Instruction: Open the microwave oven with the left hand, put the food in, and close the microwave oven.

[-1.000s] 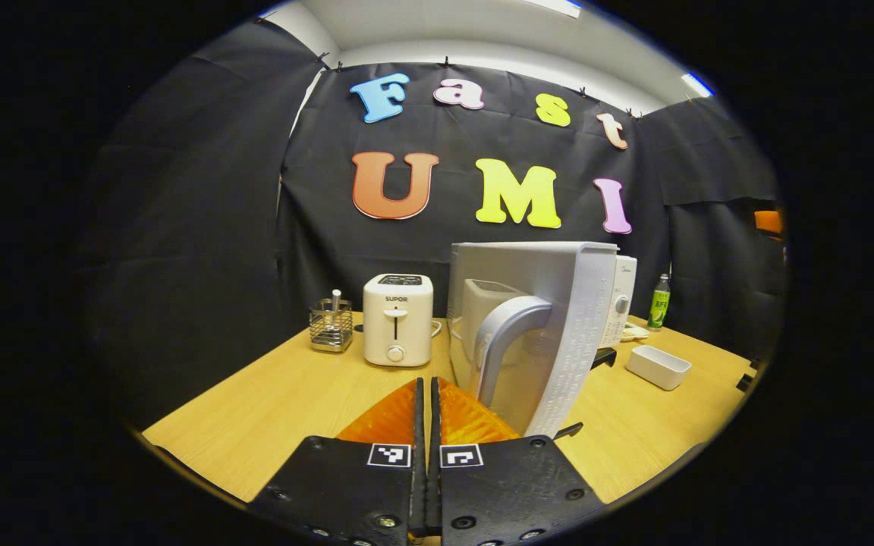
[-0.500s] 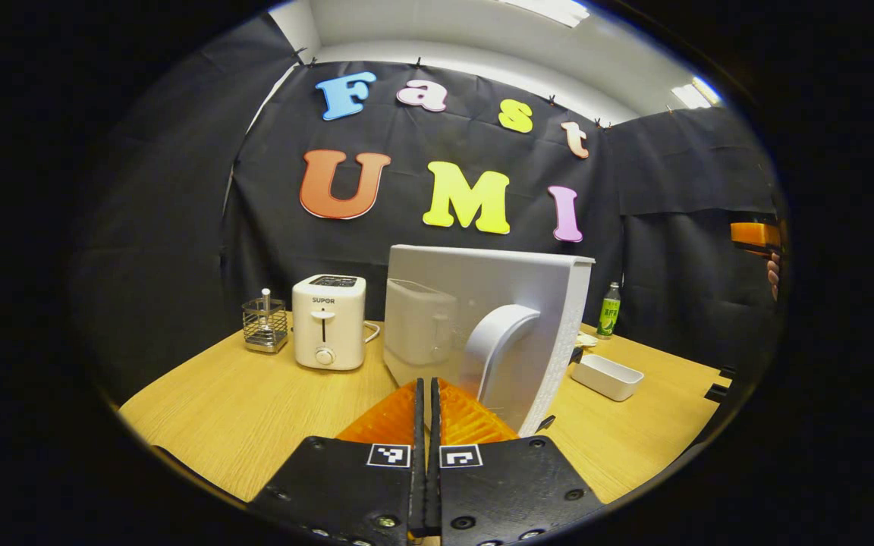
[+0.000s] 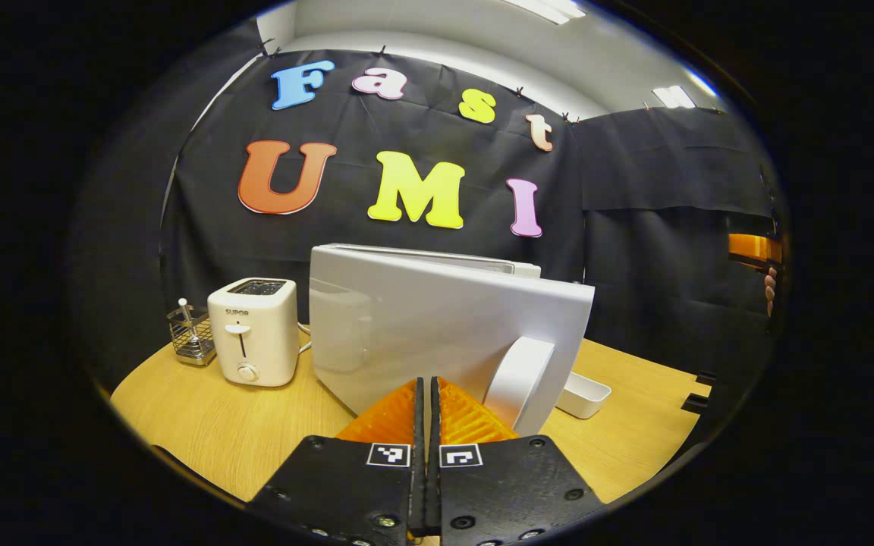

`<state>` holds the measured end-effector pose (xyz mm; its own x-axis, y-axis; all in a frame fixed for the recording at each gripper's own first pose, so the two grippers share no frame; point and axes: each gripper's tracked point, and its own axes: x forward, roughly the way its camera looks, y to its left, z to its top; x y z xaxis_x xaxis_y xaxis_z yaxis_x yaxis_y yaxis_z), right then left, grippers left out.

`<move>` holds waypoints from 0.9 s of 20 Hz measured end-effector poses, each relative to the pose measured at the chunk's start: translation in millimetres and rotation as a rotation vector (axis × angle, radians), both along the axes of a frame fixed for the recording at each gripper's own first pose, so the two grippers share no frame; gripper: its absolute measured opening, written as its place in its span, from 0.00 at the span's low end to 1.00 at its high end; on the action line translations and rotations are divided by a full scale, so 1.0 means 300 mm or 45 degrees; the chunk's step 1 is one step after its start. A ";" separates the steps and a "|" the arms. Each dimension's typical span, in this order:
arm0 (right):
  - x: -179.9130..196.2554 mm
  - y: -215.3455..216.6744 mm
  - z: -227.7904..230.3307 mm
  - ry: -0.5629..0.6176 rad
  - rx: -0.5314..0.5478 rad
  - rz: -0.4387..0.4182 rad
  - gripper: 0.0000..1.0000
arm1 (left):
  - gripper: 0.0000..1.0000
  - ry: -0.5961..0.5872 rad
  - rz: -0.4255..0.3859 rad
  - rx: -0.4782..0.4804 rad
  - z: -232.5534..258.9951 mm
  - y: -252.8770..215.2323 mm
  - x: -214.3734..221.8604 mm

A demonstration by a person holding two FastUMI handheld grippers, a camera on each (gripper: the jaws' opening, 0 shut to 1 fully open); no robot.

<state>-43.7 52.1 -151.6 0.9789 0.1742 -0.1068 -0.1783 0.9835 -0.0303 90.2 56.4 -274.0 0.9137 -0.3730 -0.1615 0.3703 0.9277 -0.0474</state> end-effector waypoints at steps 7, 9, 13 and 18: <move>0.068 -0.080 0.006 -0.020 0.002 -0.018 0.99 | 0.00 0.022 -0.052 0.014 -0.057 -0.175 0.129; 0.099 -0.103 -0.002 -0.029 0.006 -0.031 0.99 | 0.00 0.028 -0.040 0.008 -0.071 -0.216 0.174; 0.186 -0.139 -0.058 -0.017 0.012 -0.023 0.99 | 0.00 0.005 0.002 0.005 -0.077 -0.275 0.288; 0.289 -0.196 -0.127 0.007 0.008 -0.029 0.99 | 0.00 0.001 0.038 0.005 -0.096 -0.338 0.421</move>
<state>42.9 -6.6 -189.8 0.9821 0.1525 -0.1109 -0.1560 0.9875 -0.0232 216.6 -45.1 -302.8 0.9243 -0.3445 -0.1640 0.3421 0.9386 -0.0440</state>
